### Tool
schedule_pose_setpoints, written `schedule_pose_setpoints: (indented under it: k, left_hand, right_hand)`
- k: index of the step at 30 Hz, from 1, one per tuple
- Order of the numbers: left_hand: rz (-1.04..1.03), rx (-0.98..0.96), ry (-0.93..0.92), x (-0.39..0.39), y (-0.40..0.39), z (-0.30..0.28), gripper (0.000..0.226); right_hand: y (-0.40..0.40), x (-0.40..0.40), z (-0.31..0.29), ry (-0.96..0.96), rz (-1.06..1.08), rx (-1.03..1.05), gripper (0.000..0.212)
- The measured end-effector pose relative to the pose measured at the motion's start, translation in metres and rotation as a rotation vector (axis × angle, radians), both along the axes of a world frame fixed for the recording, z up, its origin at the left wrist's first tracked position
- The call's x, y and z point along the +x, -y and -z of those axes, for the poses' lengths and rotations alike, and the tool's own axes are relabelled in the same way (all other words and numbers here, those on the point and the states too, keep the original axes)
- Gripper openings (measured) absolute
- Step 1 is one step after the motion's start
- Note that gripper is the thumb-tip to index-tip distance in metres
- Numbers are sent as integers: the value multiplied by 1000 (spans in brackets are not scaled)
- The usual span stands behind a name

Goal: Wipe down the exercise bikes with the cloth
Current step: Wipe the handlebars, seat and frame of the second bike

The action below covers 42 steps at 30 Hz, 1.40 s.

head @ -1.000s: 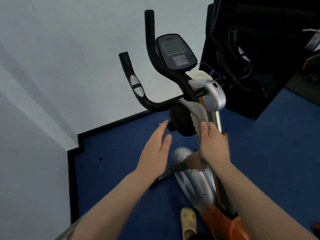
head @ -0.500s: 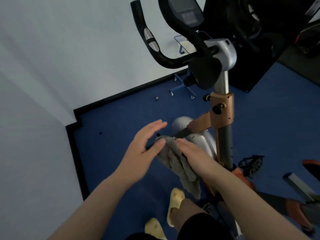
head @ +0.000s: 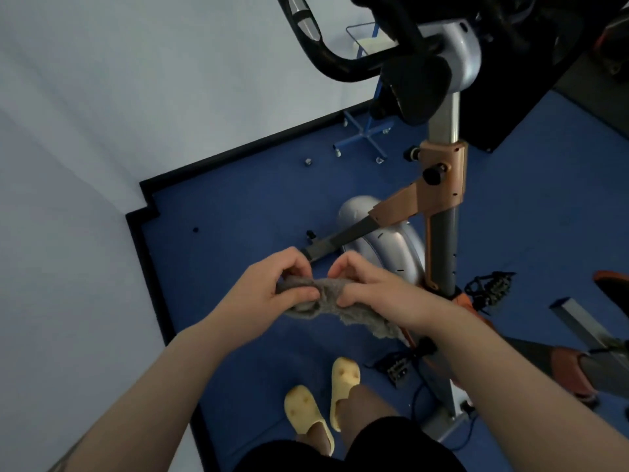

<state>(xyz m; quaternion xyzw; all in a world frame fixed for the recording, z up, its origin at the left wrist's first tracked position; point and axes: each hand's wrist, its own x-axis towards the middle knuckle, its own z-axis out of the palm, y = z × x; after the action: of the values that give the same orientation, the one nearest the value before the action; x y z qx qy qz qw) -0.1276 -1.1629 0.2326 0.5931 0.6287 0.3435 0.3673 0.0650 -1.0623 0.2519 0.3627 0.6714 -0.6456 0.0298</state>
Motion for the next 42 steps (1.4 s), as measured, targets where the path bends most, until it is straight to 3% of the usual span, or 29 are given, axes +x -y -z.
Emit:
schedule_pose_setpoints:
  k: [8, 12, 14, 19, 22, 30, 33, 36, 38, 42]
  left_hand:
    - [-117, 14, 28, 7, 25, 17, 21]
    - [-276, 100, 19, 14, 29, 18, 18]
    - [-325, 120, 22, 20, 29, 16, 12]
    - [-331, 96, -8, 41, 36, 13, 13]
    - [-333, 104, -63, 57, 46, 11, 14]
    - [-436, 175, -190, 129, 79, 2, 7]
    - [-468, 198, -259, 161, 93, -2, 5]
    - [-535, 170, -309, 200, 113, -5, 10]
    - [-593, 169, -287, 228, 128, -6, 12]
    - [-635, 231, -264, 285, 153, 0, 13]
  right_hand:
    - [12, 14, 9, -83, 76, 138, 13]
    - [21, 18, 10, -70, 15, 132, 34]
    - [30, 21, 13, -36, 5, 273, 40]
    - [39, 33, 21, -11, 111, 621, 7]
    - [37, 54, 18, -48, 99, 726, 18]
    - [56, 126, 5, -148, 69, 366, 21]
    - [72, 156, 0, -56, 54, 511, 16]
    - [89, 183, -5, 75, 6, 766, 22]
    - [103, 196, -6, 63, 53, 816, 29]
    - [133, 209, -6, -28, 270, 419, 35]
